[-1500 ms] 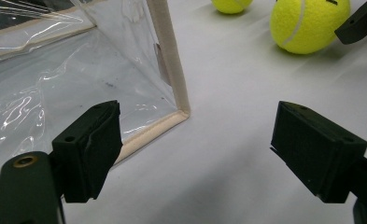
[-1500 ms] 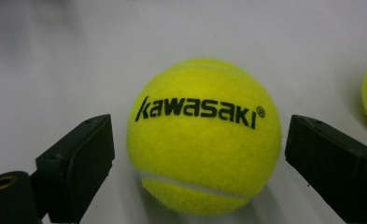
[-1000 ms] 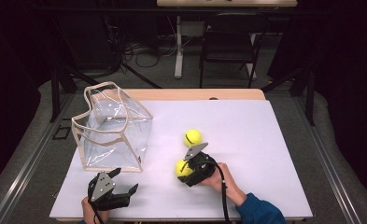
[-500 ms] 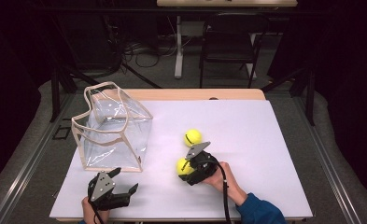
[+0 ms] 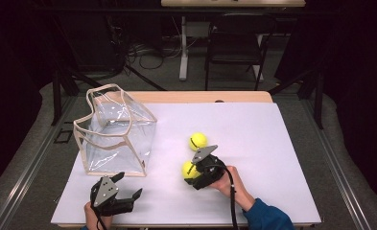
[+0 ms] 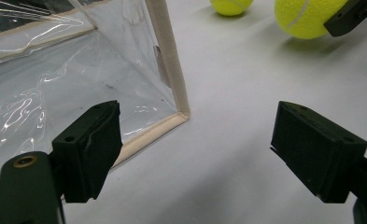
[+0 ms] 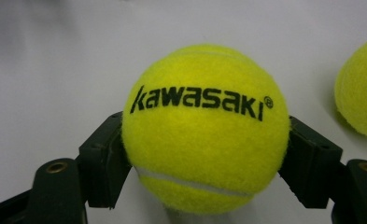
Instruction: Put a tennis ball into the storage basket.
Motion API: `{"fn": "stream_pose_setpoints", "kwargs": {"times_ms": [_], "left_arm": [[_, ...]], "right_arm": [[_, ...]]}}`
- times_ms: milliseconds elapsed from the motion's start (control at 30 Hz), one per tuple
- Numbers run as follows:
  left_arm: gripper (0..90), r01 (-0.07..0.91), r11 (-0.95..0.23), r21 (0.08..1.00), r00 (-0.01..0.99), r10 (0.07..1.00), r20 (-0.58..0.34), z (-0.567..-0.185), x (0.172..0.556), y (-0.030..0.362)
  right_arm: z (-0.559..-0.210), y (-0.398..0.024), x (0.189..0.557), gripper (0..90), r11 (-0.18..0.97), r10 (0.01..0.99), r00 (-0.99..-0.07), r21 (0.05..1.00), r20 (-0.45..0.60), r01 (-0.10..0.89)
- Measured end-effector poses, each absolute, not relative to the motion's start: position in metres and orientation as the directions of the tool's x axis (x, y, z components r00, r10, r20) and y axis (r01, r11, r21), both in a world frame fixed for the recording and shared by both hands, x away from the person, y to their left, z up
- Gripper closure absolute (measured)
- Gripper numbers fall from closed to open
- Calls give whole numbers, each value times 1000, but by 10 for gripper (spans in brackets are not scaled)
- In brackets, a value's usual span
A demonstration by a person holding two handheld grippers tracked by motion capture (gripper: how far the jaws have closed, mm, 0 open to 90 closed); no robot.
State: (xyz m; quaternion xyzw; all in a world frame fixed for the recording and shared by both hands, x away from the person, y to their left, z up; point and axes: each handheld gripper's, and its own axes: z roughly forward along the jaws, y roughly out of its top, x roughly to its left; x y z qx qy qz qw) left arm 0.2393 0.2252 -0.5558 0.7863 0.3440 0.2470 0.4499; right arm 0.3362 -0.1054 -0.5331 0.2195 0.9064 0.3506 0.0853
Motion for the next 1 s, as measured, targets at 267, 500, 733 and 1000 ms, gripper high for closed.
{"fn": "stream_pose_setpoints", "kwargs": {"times_ms": [267, 500, 733, 1000], "left_arm": [[161, 317, -362, 877, 641, 763, 83, -556, 239, 226], [161, 318, -369, 874, 644, 760, 87, -556, 239, 225], [161, 322, -365, 874, 643, 762, 81, -556, 240, 224], [161, 316, -370, 874, 644, 760, 89, -556, 239, 225]], "right_arm": [[-527, -106, 334, 256, 655, 461, -887, 680, -16, 328], [-523, -107, 331, 256, 653, 462, -887, 686, -25, 321], [-518, -108, 329, 257, 645, 467, -884, 696, -32, 316], [-515, -107, 328, 257, 642, 468, -883, 703, -44, 306]]}}
